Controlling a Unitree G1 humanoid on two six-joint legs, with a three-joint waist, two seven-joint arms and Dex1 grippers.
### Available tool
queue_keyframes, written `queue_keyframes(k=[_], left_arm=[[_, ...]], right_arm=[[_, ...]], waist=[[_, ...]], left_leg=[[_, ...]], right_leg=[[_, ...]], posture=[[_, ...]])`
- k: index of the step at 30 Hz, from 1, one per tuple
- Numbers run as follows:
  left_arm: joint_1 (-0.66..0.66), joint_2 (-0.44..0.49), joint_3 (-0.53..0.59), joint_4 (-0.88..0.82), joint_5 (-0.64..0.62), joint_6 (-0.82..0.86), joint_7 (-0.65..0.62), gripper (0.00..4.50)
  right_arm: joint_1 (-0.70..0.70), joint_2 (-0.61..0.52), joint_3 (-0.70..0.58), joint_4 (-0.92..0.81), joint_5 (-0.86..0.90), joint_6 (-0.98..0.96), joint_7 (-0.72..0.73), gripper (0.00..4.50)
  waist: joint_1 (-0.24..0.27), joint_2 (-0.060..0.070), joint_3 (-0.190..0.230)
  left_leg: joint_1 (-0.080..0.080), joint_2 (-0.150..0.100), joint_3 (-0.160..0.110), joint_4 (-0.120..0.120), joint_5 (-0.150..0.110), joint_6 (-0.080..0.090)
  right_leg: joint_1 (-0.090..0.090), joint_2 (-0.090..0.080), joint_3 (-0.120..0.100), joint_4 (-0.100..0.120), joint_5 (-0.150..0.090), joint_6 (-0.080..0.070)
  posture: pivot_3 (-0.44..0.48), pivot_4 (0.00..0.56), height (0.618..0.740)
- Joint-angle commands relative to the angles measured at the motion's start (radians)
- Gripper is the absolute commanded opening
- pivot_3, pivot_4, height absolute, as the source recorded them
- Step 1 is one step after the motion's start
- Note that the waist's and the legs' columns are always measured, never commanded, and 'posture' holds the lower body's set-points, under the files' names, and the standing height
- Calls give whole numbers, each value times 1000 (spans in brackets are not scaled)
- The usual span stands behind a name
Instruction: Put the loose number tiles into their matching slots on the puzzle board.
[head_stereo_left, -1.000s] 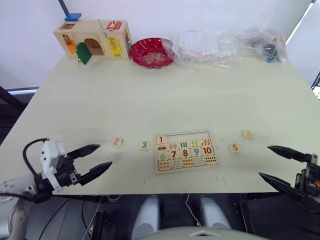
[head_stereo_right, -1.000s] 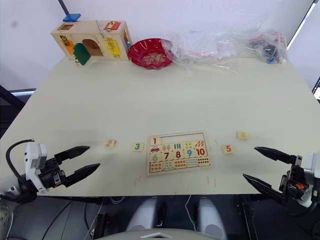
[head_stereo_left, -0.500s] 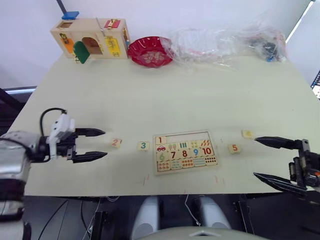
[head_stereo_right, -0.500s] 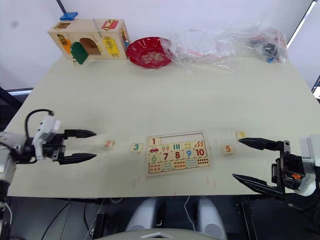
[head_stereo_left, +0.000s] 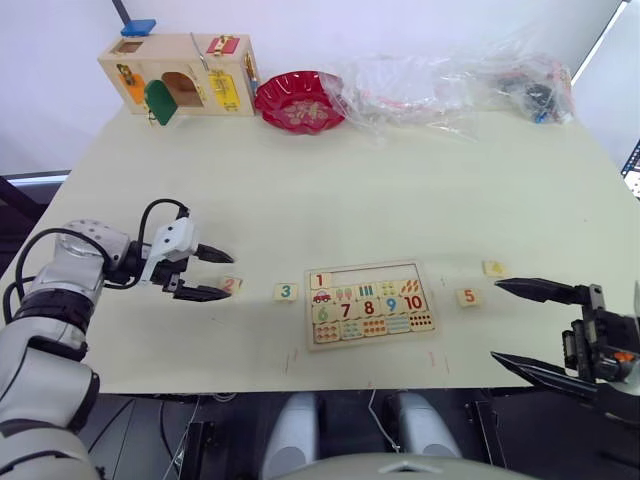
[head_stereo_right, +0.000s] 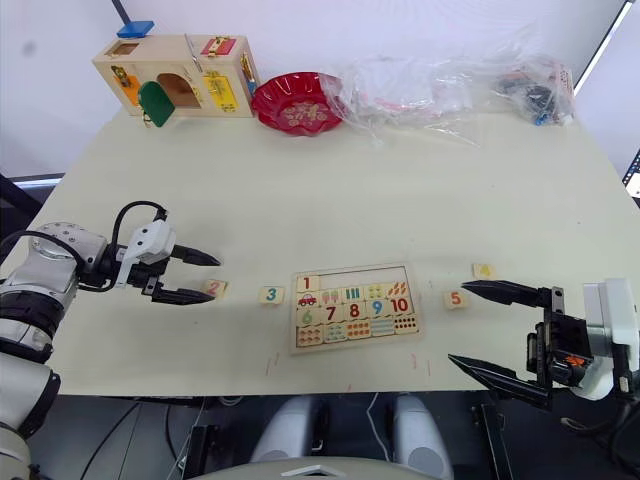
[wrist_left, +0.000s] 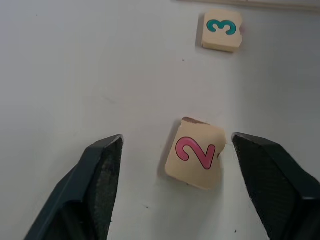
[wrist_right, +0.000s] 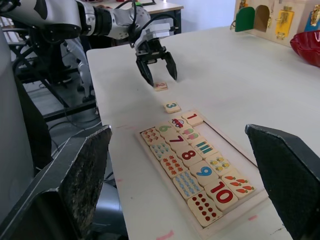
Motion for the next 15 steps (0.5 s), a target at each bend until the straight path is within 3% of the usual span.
queue_keyframes(k=[1,12,13,15], left_arm=[[-23,27,-40,5,-26,-32,-34,3571],[-61,19,-74,87,15,-105,-34,3571],[-61,20,-73,93,16,-109,-34,3015],[-60,22,-70,98,16,-117,-34,2430]], right_arm=[[13,17,-8,-44,-5,-26,-7,4500],[19,33,-15,-44,-13,-39,-11,4500],[21,33,-19,-44,-12,-40,-11,4500],[26,34,-25,-42,-13,-42,-12,4500]], waist=[[0,0,0],[0,0,0],[-1,0,0],[-1,0,0]], left_leg=[[0,0,0,0,0,0],[1,0,0,1,0,0],[1,0,0,1,0,0],[1,0,0,1,0,0]], right_leg=[[0,0,0,0,0,0],[0,0,0,2,0,0],[0,0,0,2,0,0],[0,0,0,3,0,0]], posture=[[0,150,740],[0,150,740],[0,150,740],[0,150,740]])
